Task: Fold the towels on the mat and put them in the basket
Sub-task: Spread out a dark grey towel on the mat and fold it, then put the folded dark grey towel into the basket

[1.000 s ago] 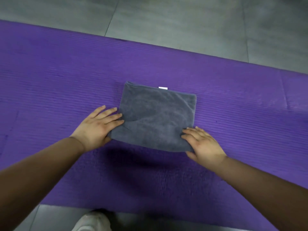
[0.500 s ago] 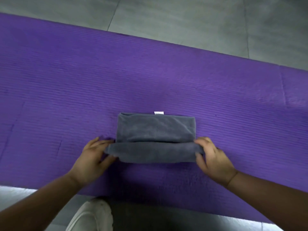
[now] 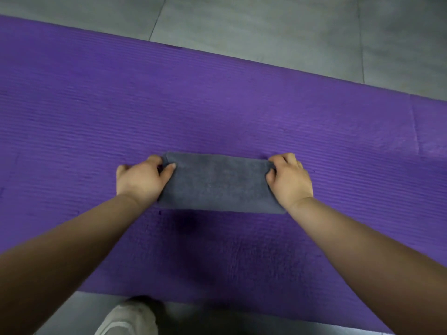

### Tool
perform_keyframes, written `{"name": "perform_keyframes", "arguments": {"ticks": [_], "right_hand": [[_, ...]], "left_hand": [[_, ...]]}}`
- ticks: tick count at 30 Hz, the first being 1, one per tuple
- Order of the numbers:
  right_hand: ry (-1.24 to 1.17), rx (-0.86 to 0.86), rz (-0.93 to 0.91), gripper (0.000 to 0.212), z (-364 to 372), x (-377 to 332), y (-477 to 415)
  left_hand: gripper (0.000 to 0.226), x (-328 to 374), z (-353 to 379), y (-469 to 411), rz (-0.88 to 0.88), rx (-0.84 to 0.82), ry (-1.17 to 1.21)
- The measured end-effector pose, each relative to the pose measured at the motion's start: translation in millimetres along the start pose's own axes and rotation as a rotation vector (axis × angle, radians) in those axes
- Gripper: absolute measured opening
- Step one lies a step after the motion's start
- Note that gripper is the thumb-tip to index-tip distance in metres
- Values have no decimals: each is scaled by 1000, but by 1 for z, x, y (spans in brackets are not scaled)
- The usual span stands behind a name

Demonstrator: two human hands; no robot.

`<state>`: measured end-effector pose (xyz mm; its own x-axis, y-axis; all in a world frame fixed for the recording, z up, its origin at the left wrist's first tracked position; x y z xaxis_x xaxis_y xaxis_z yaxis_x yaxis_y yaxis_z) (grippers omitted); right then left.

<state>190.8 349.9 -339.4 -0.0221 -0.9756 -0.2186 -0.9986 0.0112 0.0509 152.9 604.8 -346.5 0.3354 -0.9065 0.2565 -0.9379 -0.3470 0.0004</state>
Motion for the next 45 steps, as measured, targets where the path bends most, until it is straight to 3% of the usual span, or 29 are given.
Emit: {"name": "perform_keyframes", "arguments": {"ticks": [5,7,9,12,13,15,18,21,27,29,32,33,39,45], "right_hand": [[-158,-117,83,27,0,4,-9],[-186,-127,62,26,-1,6,-7],[-203,-159,18,28,-3,9,-6],[-202,-305,-15,43,-8,13,-6],[-209,-348,-3,47,-10,14,-6],[-231,-395,50,47,-12,13,-7],[-205,-434,102,53,-11,10,-9],[-196,-459,105,50,-11,8,-12],[-231,-753,49,22,-5,15,-5],[-306,-785,64,16,-8,18,-4],[-582,-805,219,9,-25,20,0],[-669,-823,275,7,-33,20,7],[-1012,-786,570,41,-122,27,95],[-1147,-522,828,32,-303,14,173]], "left_hand": [[35,-9,-23,7,-274,121,408],[44,-12,-32,26,-352,127,529],[48,-13,-30,51,-471,-27,637],[28,-4,-17,79,-684,-445,818],[24,0,-13,82,-754,-500,875],[21,5,-5,74,-851,-453,986],[22,18,1,59,-877,-330,1061],[8,28,1,50,-946,-246,1220],[12,33,3,35,-941,-201,1384],[28,36,2,29,-931,-212,1412],[72,43,-12,23,-934,-297,1423],[74,48,-20,22,-932,-327,1420],[17,101,-117,41,-834,-393,1323],[10,182,-278,70,-819,-490,1249]]}}
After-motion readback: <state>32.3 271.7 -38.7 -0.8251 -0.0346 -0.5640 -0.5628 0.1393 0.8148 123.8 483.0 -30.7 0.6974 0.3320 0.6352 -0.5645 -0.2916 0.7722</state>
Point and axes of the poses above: each hand's wrist, its own y-axis away from the middle knuckle, its own z-axis out of the palm, x = y × z, the point moved 2 cm from there along -y, towards the middle knuckle, and after that the axes turned 14 degrees about x, right-handed, at the moved point
